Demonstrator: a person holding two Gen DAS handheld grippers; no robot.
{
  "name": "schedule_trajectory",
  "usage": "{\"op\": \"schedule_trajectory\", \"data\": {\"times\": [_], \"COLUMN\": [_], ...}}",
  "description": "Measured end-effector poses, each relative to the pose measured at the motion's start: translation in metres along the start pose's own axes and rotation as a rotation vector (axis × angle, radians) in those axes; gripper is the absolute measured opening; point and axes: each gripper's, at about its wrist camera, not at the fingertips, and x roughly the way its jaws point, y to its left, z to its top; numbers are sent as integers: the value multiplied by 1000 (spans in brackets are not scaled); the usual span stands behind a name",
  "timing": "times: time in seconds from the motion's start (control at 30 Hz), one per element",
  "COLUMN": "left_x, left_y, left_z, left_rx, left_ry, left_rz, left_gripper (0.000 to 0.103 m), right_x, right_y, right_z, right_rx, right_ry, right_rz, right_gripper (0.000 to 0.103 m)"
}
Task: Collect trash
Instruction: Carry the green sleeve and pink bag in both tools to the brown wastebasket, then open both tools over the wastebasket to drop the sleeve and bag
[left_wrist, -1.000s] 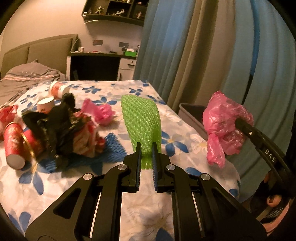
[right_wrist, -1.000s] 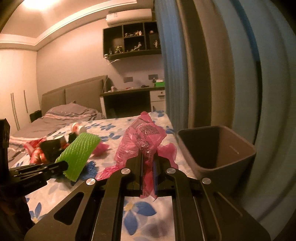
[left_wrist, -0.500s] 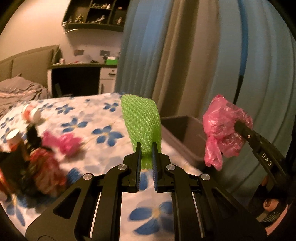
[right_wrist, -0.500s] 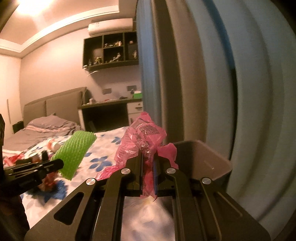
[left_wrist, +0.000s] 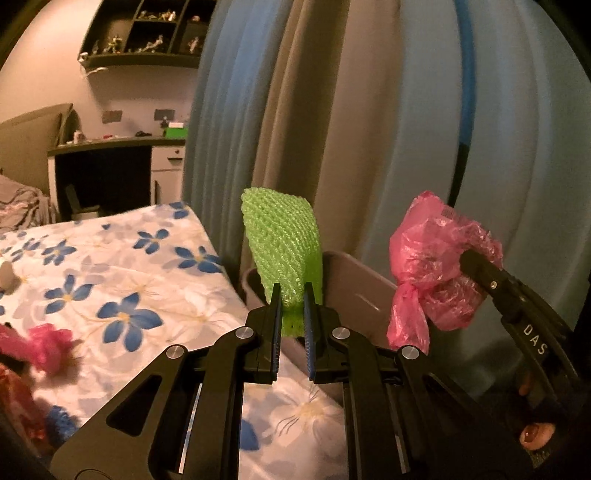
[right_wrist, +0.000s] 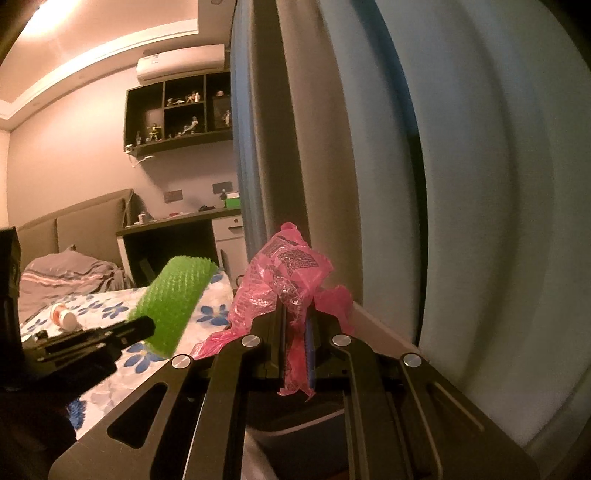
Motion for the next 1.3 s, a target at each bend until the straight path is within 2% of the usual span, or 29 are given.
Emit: {"op": "schedule_trajectory", "data": {"times": [0.43, 1.1, 1.17, 1.2, 1.27, 1.3], "left_x": [40, 69, 72, 73, 73, 71], "left_y": [-7, -10, -10, -9, -5, -1], "left_z": [0, -6, -6, -7, -9, -10], "left_rx": [4, -13, -18, -19, -25, -38], "left_ry": [33, 83, 96, 101, 102, 93], "left_rz": [-50, -126, -139, -138, -115, -105], "left_gripper": [10, 11, 18, 23, 56, 65], "right_x": [22, 35, 36, 37, 36, 36], "right_y": [-5, -10, -10, -10, -9, -10], "right_z": [-3, -4, -4, -4, -4, -5], "right_rx": [22, 27, 28, 28, 31, 33], "right_ry": [9, 18, 20, 21, 26, 27], "right_rz": [-28, -32, -29, -32, -31, -29], "right_gripper": [9, 10, 13, 19, 33, 39]}}
